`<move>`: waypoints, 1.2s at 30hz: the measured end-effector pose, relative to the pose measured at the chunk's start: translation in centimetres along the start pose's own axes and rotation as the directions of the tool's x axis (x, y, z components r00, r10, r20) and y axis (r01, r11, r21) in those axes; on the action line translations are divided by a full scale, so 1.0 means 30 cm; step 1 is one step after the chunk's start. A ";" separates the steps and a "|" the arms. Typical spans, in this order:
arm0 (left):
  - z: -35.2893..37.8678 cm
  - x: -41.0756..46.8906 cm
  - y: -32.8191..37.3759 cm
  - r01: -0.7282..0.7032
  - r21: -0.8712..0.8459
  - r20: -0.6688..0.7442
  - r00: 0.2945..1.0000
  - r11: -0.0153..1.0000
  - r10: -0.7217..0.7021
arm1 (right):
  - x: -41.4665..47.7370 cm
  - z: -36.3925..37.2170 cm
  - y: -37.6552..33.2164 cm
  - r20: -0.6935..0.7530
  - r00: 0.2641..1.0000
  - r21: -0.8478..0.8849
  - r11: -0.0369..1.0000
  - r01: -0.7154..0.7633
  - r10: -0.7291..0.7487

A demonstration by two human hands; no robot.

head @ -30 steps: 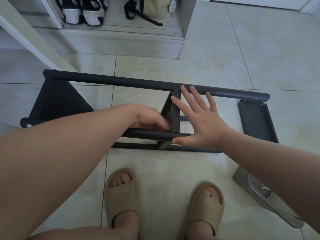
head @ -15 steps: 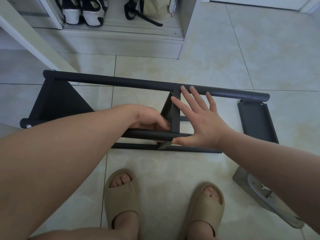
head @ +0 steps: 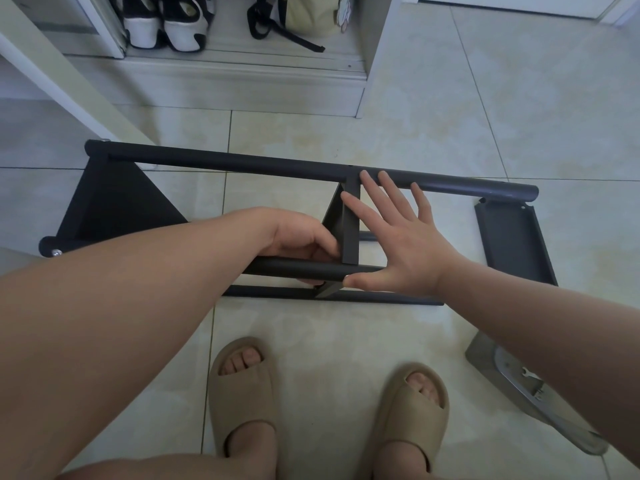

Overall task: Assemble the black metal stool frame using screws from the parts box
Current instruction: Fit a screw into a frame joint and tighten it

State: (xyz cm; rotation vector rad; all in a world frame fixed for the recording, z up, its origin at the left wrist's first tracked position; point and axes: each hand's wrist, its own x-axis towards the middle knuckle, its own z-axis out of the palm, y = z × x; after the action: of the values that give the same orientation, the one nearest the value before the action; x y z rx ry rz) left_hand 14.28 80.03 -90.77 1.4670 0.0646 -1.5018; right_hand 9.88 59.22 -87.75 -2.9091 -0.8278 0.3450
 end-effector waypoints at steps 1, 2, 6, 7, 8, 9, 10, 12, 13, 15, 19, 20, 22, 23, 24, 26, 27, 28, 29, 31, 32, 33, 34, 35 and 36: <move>0.001 0.005 -0.002 0.006 0.007 -0.020 1.000 1.000 -0.006 | 0.000 0.000 0.000 0.002 1.000 0.000 1.000 0.000 0.000; 0.001 0.009 -0.003 0.009 0.027 -0.044 0.999 1.000 -0.008 | 0.000 -0.001 0.000 0.004 1.000 0.000 1.000 0.000 0.000; 0.001 0.014 -0.005 0.000 0.061 -0.034 0.999 0.998 0.002 | 0.000 -0.002 -0.001 0.009 1.000 0.002 1.000 -0.003 0.003; -0.001 0.013 -0.004 0.000 0.041 -0.014 1.000 0.999 0.000 | 0.000 -0.003 -0.001 0.010 1.000 0.001 1.000 -0.003 0.003; -0.004 0.011 -0.004 -0.001 0.024 0.003 1.000 1.000 0.001 | 0.000 -0.004 -0.001 0.011 1.000 0.000 1.000 -0.003 0.003; -0.007 0.010 -0.005 -0.002 0.011 0.015 1.000 1.000 0.002 | 0.000 -0.004 -0.001 0.013 1.000 -0.001 1.000 -0.003 0.003; -0.011 0.010 -0.007 -0.002 0.003 0.023 1.000 1.000 0.002 | 0.000 -0.005 0.000 0.014 1.000 -0.003 1.000 -0.003 0.003; -0.014 0.010 -0.009 0.006 -0.004 0.026 1.000 1.000 -0.006 | 0.001 -0.005 -0.001 0.013 1.000 -0.005 1.000 -0.002 0.003; -0.014 0.011 -0.009 0.013 -0.004 0.028 1.000 1.000 -0.013 | 0.001 -0.005 -0.001 0.012 1.000 -0.006 1.000 -0.002 0.002; -0.014 0.009 -0.008 0.024 -0.002 0.043 0.999 1.000 -0.024 | 0.002 -0.005 0.000 0.012 1.000 -0.007 1.000 -0.001 0.001; -0.016 0.002 -0.007 -0.002 -0.021 0.081 0.997 1.000 0.004 | 0.002 -0.002 0.001 0.006 1.000 -0.001 1.000 0.002 -0.002; -0.015 0.001 -0.007 -0.007 -0.026 0.082 0.997 1.000 0.009 | 0.002 -0.002 0.002 0.004 1.000 0.001 1.000 0.003 -0.003; -0.012 0.004 -0.007 -0.018 -0.022 0.064 0.998 1.000 0.019 | 0.002 0.000 0.003 0.000 1.000 0.003 1.000 0.004 -0.004; -0.011 0.006 -0.007 -0.019 -0.012 0.044 0.999 1.000 0.019 | 0.002 0.000 0.003 -0.001 1.000 0.003 1.000 0.005 -0.005; -0.011 0.007 -0.007 -0.013 -0.004 0.020 1.000 1.000 0.013 | 0.002 0.001 0.004 -0.002 1.000 0.003 1.000 0.006 -0.006; -0.013 0.007 -0.007 0.018 0.000 -0.005 1.000 1.000 -0.018 | 0.003 0.002 0.004 -0.005 1.000 0.003 1.000 0.005 -0.005; -0.014 0.006 -0.007 0.035 -0.001 0.001 0.999 0.999 -0.035 | 0.002 0.003 0.003 -0.007 1.000 0.003 1.000 0.004 -0.004; -0.014 0.004 -0.006 0.044 -0.004 0.014 0.999 0.999 -0.044 | 0.002 0.003 0.003 -0.009 1.000 0.002 1.000 0.004 -0.004; -0.015 0.003 -0.006 0.043 -0.006 0.028 0.999 0.999 -0.043 | 0.002 0.004 0.003 -0.009 1.000 0.002 1.000 0.005 -0.005; -0.018 0.004 -0.007 0.022 -0.011 0.047 0.999 1.000 -0.021 | 0.002 0.004 0.005 -0.009 1.000 0.001 1.000 0.006 -0.006; -0.018 0.003 -0.007 0.010 -0.014 0.055 0.998 1.000 -0.010 | 0.002 0.005 0.005 -0.010 1.000 0.001 1.000 0.007 -0.007; -0.017 0.000 -0.006 0.001 -0.017 0.067 0.998 1.000 0.000 | 0.002 0.005 0.005 -0.011 1.000 0.001 1.000 0.007 -0.007; -0.016 -0.002 -0.005 -0.008 -0.019 0.081 0.997 1.000 0.010 | 0.002 0.005 0.005 -0.011 1.000 0.001 1.000 0.008 -0.008; -0.014 -0.002 -0.005 -0.017 -0.018 0.089 0.996 1.000 0.019 | 0.002 0.005 0.005 -0.011 1.000 0.001 1.000 0.009 -0.009; -0.013 -0.001 -0.006 -0.023 -0.014 0.082 0.996 1.000 0.024 | 0.003 0.005 0.005 -0.011 1.000 0.001 1.000 0.009 -0.009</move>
State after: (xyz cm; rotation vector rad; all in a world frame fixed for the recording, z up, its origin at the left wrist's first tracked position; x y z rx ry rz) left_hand 14.45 80.40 -90.95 1.3898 0.0083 -1.5380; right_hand 9.99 59.13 -87.93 -2.9030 -0.8389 0.3284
